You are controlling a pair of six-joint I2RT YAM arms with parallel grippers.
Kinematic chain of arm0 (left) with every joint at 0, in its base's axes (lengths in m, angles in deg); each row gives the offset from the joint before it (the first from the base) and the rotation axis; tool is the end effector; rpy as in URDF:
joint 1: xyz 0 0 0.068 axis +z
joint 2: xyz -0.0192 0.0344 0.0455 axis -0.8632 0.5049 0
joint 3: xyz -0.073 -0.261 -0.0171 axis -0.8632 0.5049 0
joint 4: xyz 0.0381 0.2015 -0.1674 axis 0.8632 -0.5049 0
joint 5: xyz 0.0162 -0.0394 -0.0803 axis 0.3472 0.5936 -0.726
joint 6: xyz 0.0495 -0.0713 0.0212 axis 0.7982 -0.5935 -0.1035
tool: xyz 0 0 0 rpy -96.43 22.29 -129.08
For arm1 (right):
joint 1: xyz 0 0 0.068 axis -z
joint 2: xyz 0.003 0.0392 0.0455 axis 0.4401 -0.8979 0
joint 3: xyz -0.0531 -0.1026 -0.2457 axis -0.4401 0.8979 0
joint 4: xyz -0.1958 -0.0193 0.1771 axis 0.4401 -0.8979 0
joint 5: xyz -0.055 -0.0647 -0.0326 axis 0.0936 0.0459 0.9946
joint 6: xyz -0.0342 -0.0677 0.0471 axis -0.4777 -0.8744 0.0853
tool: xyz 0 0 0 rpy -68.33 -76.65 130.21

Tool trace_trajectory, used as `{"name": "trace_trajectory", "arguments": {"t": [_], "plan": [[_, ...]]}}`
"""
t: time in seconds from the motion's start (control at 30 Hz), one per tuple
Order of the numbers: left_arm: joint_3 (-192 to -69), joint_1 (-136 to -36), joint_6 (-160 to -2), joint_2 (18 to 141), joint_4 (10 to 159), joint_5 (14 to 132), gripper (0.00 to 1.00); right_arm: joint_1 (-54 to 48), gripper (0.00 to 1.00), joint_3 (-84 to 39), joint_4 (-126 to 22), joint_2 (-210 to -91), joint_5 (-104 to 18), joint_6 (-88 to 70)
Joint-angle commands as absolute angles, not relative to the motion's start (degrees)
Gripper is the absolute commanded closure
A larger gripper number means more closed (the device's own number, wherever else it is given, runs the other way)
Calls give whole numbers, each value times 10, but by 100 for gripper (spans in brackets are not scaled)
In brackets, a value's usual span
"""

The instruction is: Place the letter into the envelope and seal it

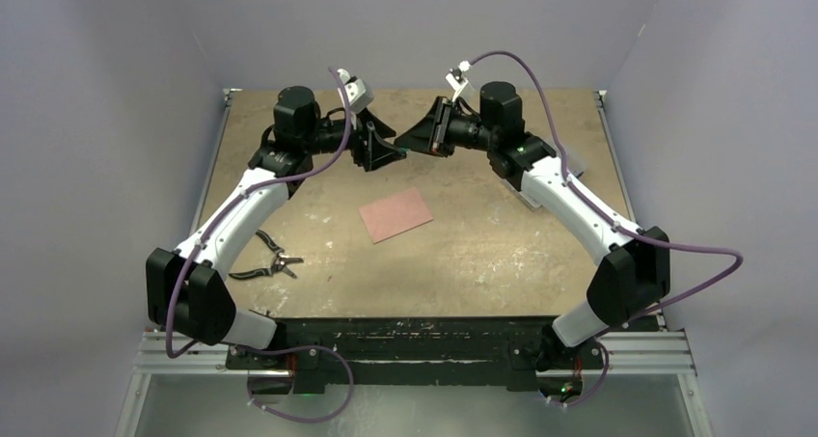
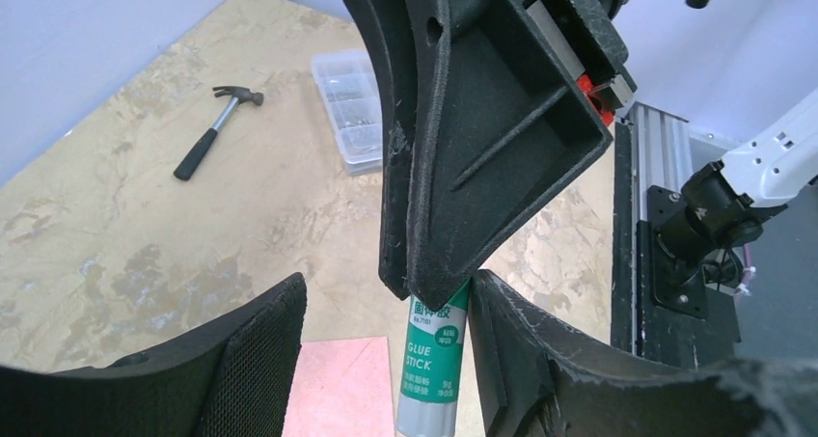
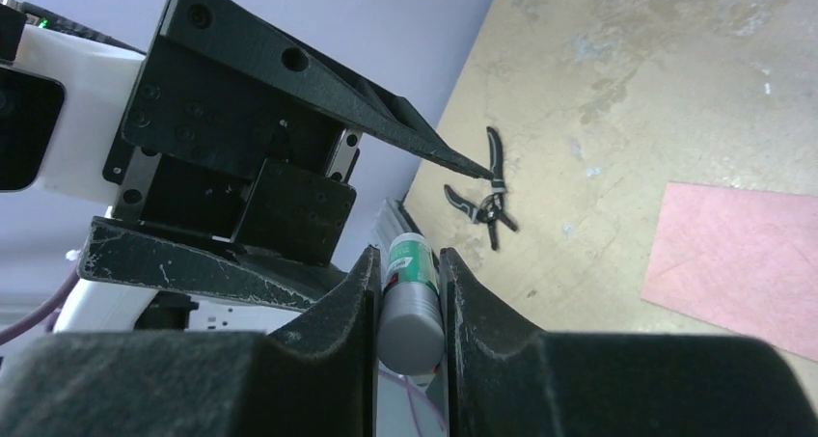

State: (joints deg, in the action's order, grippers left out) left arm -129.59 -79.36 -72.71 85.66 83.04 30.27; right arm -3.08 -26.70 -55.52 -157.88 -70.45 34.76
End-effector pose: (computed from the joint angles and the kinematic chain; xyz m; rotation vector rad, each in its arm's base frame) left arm 0.3187 -0.1797 0.3664 0.9002 1.5513 -1.0597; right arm 0.3299 0.2371 0.3677 -0.1269 2.0297 1.4935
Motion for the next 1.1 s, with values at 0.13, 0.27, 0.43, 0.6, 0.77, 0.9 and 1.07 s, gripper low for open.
{"name": "trace_trajectory", "arguments": {"t": [0.13,0.27,0.43,0.6,0.77,0.9,1.07], "plan": [[-1302,-785,-740,869,842,226,41,-21,100,-245,-480,-1547,-783,394],[-1303,-779,-744,873,839,200,41,-11,100,-233,-464,-1537,-779,407],[-1301,-774,-740,868,836,200,43,-7,100,-221,-462,-1531,-771,409],[-1301,-773,-744,874,835,192,61,-7,100,-215,-452,-1529,-770,412],[-1302,-773,-757,881,851,182,70,-7,100,-216,-450,-1534,-778,412],[-1303,-774,-763,888,862,166,97,-7,100,-220,-455,-1537,-783,412],[-1309,-774,-738,887,846,166,100,-7,78,-238,-496,-1541,-772,391]]}}
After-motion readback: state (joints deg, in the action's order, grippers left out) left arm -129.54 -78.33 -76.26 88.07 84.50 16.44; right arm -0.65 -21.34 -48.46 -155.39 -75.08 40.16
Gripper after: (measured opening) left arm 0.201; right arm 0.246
